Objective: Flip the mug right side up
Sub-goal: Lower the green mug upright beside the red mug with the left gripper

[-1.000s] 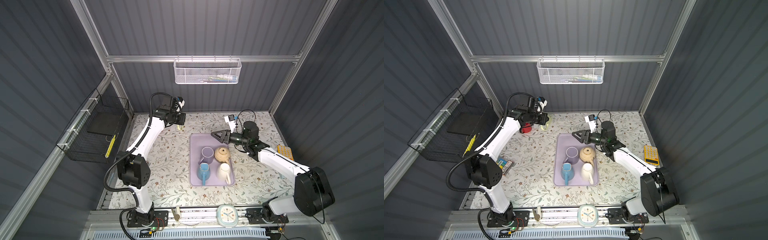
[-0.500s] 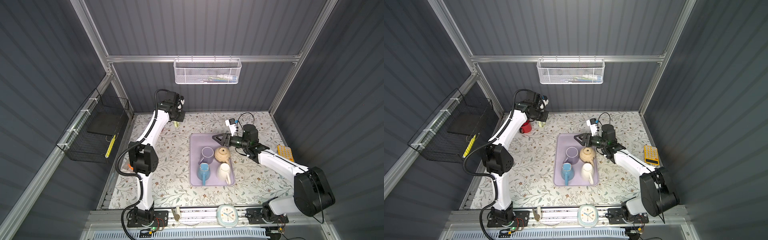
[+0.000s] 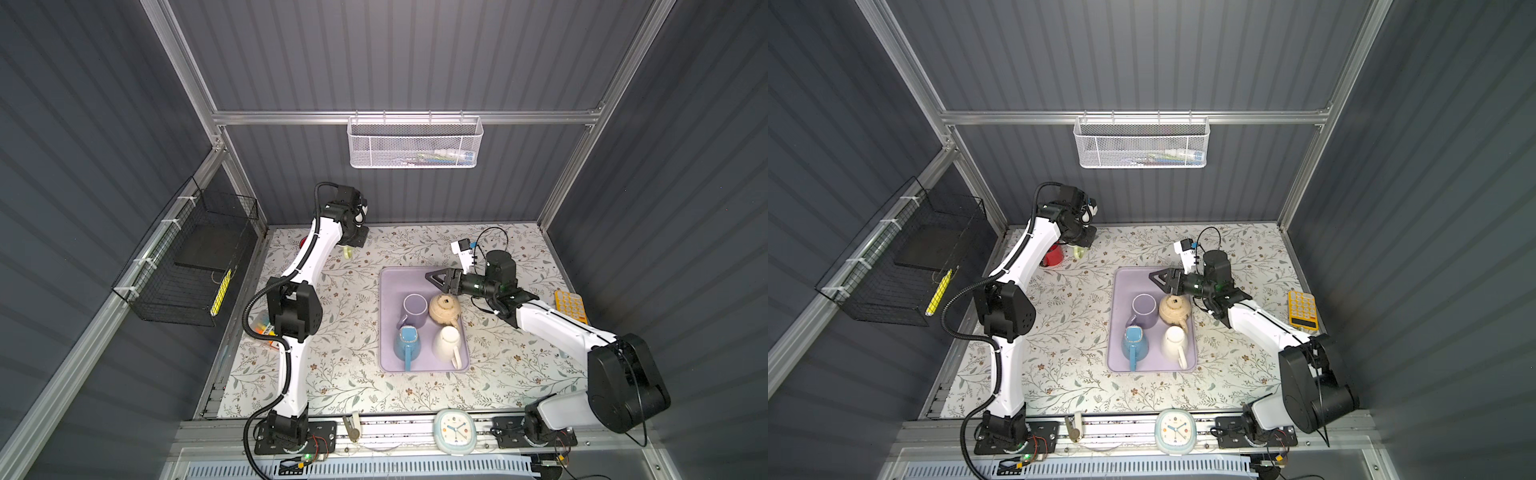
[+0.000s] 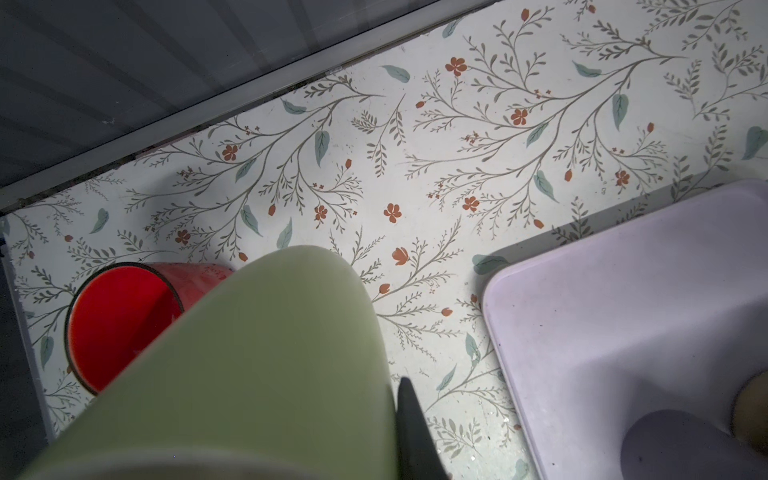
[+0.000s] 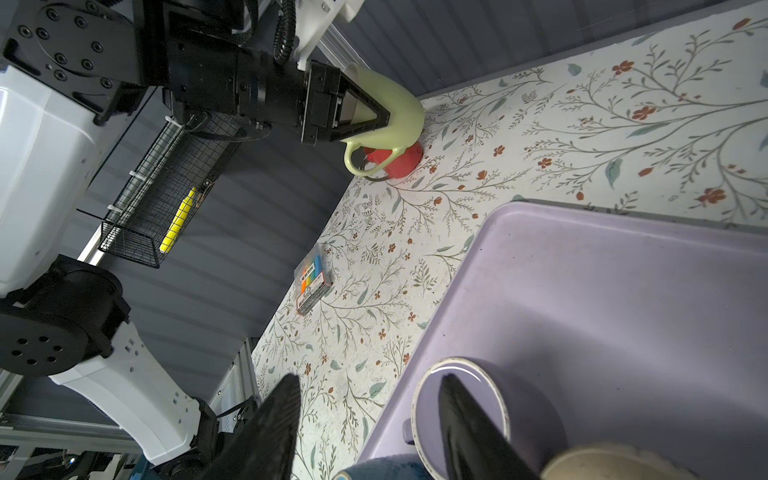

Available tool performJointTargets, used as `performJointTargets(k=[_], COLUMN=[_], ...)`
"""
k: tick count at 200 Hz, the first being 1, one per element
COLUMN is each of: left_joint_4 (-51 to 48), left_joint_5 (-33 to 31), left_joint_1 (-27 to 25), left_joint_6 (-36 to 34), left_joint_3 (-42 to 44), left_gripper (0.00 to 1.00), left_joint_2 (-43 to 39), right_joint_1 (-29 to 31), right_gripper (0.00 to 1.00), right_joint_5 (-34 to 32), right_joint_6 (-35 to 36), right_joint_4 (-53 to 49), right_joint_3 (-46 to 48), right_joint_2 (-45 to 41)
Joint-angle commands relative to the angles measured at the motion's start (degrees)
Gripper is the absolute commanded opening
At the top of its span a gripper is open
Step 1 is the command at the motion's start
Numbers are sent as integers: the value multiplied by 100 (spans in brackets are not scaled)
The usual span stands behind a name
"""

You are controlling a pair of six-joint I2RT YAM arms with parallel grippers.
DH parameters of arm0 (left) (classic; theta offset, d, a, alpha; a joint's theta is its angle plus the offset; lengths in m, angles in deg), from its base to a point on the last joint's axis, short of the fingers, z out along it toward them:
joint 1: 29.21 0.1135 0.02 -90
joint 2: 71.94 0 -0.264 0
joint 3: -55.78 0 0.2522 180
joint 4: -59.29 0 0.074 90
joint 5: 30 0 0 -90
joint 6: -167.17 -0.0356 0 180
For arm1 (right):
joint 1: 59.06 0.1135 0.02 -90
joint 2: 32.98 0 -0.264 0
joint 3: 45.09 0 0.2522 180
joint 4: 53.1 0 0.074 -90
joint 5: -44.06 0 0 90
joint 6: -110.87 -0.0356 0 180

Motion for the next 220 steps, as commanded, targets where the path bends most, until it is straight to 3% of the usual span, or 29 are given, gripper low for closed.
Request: performJointTargets(k=[1, 128, 220], left_joint_4=[46, -242, -144], left_joint_5=[-188, 265, 454], left_joint_1=[26, 323, 493], left_joint_6=[-224, -315, -396], left_joint_3=[-482, -1263, -1048], left_gripper=[0, 0, 0], left_joint_2=[111, 898, 1085], right_joint_1=[-16, -12, -5], right_gripper=[56, 56, 56], right_joint_5=[-43, 24, 8], right_joint_6=[-9, -186, -312], right_joint_4=[139, 269, 434], right_joint_3=[66, -31, 57], right_joint_2=[24, 225, 311])
